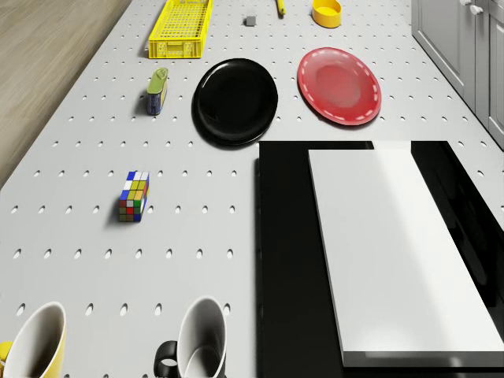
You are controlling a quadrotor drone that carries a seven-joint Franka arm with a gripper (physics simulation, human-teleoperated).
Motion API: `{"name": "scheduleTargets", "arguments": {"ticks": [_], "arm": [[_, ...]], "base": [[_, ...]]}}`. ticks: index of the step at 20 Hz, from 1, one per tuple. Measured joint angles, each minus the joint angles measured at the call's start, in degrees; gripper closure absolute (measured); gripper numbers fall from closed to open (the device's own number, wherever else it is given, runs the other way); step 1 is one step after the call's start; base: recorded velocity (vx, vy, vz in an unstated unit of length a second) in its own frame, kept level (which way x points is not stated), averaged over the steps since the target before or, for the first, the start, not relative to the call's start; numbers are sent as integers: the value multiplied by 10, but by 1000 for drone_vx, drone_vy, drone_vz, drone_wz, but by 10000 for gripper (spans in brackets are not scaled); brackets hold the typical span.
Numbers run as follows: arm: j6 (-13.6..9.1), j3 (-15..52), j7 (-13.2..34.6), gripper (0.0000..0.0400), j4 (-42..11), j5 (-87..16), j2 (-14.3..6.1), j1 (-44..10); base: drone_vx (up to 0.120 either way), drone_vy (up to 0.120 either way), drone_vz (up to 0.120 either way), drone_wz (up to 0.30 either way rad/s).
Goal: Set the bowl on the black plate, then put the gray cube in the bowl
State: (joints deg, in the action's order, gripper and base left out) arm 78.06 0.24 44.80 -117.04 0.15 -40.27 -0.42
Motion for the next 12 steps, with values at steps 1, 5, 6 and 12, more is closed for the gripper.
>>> {"name": "scheduleTargets", "arguments": {"ticks": [1, 5, 6, 12], "arm": [[0, 0, 0, 0, 0, 0, 0, 0], [1, 0, 0, 0, 0, 0, -1, 0], [2, 0, 0, 0, 0, 0, -1, 0], [4, 1, 0, 0, -2, -1, -3, -1]], "base": [[120, -120, 0, 0], [120, -50, 0, 0], [120, 0, 0, 0], [120, 0, 0, 0]]}}
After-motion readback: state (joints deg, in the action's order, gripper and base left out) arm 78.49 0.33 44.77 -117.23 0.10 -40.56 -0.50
